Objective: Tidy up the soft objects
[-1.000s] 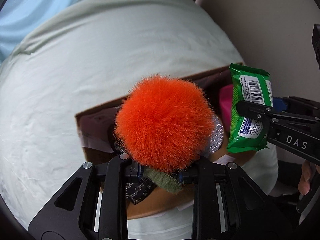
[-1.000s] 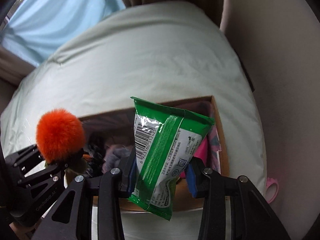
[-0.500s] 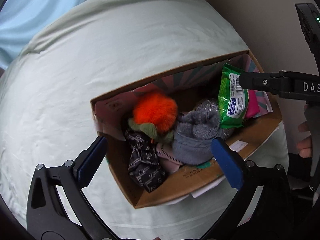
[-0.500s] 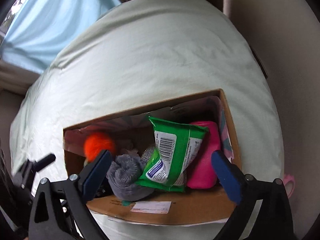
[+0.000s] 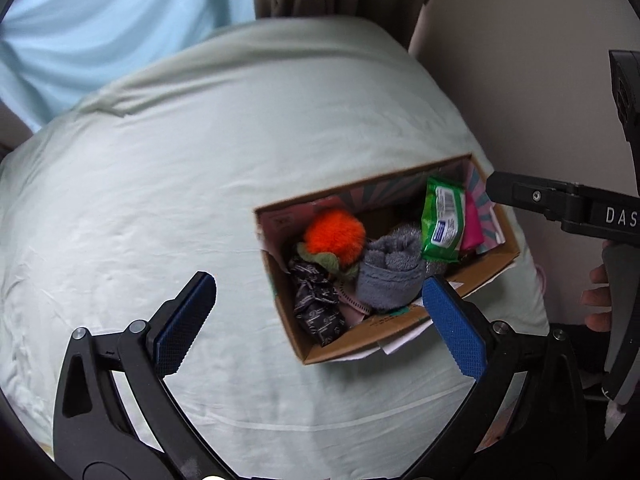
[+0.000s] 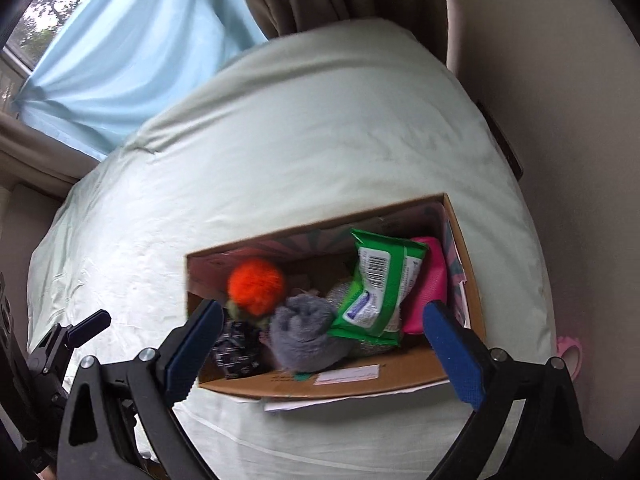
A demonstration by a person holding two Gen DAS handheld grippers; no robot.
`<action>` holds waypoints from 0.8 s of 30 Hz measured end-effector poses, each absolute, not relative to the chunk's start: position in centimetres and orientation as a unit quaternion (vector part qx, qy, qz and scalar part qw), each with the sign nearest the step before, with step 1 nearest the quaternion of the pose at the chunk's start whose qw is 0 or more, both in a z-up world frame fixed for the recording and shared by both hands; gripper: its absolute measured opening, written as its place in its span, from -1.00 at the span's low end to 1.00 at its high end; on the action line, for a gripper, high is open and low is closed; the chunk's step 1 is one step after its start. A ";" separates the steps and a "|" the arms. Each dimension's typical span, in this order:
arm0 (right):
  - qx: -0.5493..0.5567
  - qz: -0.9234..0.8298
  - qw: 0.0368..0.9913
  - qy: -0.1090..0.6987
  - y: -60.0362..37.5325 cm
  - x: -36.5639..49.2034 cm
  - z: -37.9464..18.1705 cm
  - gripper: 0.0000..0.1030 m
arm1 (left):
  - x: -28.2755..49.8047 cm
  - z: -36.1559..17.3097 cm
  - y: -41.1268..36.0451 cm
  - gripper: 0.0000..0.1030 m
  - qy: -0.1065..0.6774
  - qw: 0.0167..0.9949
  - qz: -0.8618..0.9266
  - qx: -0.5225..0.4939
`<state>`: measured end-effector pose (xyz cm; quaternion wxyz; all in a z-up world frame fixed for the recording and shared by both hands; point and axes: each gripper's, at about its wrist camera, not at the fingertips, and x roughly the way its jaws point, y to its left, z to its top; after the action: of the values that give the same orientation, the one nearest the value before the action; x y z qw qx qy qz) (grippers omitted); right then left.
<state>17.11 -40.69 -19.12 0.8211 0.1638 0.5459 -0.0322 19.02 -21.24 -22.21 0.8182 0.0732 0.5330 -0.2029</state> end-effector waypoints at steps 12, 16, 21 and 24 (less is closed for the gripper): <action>0.101 0.019 0.896 0.432 -29.6 11.9 -3.9 0.93 | 14.3 -6.8 -8.7 0.99 0.418 0.897 -0.145 -0.002; 0.067 0.022 0.924 0.375 -25.7 9.7 1.0 0.93 | 12.1 -2.6 -4.2 0.99 0.371 0.921 -0.115 -0.018; 0.030 0.016 0.948 0.317 -22.1 7.0 4.6 0.94 | 8.9 0.9 0.0 0.99 0.314 0.946 -0.081 -0.019; 0.022 0.013 0.955 0.296 -20.7 5.6 5.5 0.94 | 7.0 2.2 1.7 0.99 0.286 0.956 -0.065 -0.016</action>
<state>5.61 -20.66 5.51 0.9550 0.0225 0.2955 0.0128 7.03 1.66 2.19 0.9560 -0.0155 0.2857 -0.0653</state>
